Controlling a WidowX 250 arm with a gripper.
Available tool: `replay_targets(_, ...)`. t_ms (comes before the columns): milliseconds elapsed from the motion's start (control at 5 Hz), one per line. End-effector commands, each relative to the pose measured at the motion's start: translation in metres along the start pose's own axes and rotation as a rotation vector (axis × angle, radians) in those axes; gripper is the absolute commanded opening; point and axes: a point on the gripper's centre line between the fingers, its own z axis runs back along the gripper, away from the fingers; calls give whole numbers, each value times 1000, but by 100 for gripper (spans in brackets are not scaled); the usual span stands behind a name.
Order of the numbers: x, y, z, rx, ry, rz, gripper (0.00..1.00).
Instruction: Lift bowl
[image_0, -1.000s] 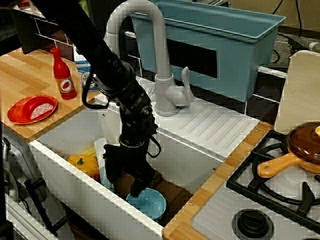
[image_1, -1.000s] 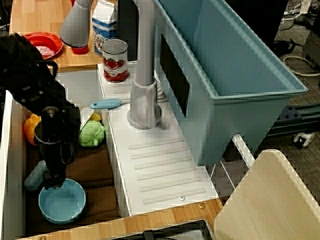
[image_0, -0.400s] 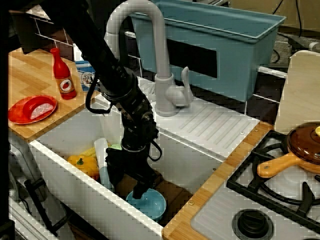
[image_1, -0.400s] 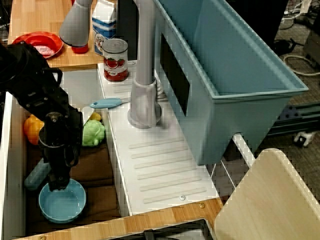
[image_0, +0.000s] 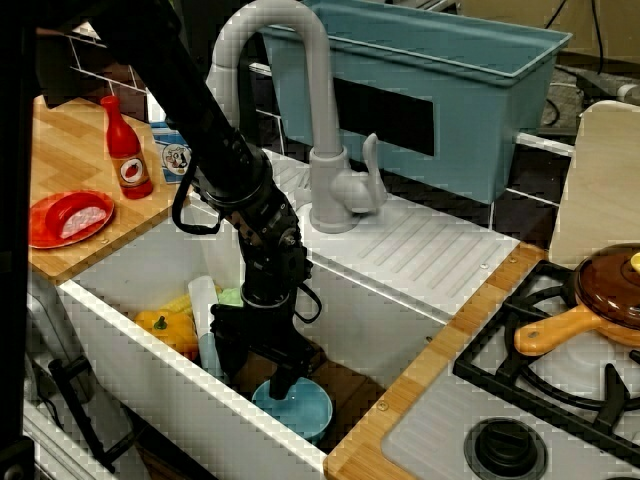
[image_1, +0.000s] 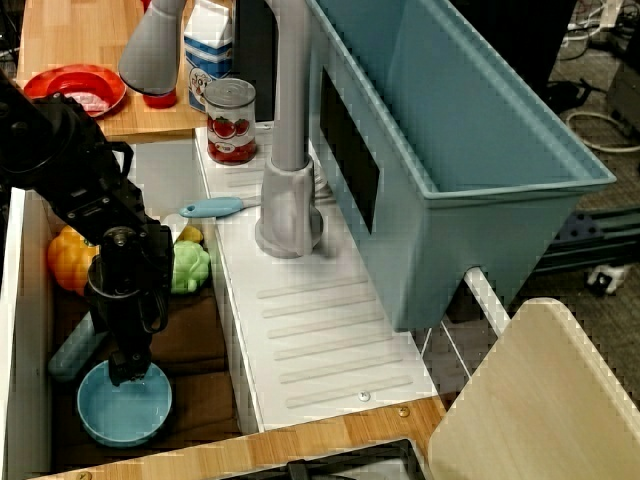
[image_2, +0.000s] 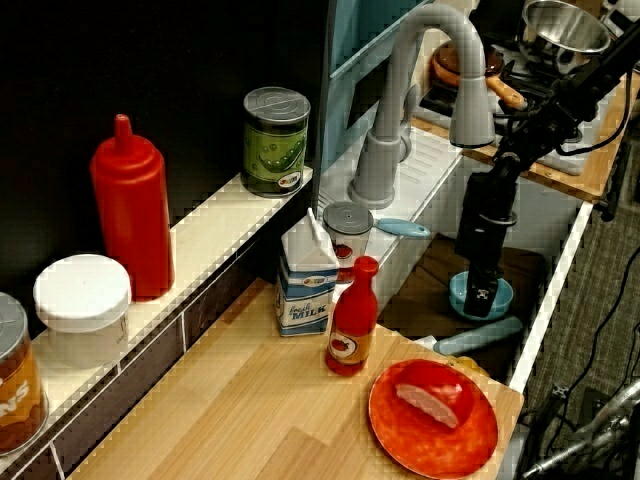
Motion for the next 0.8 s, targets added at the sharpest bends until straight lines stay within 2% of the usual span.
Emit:
replay_targets(0, 14, 5, 1, -1, -39, 56, 100)
replay_targets(600, 24, 2, -4, 4, -40, 99, 100)
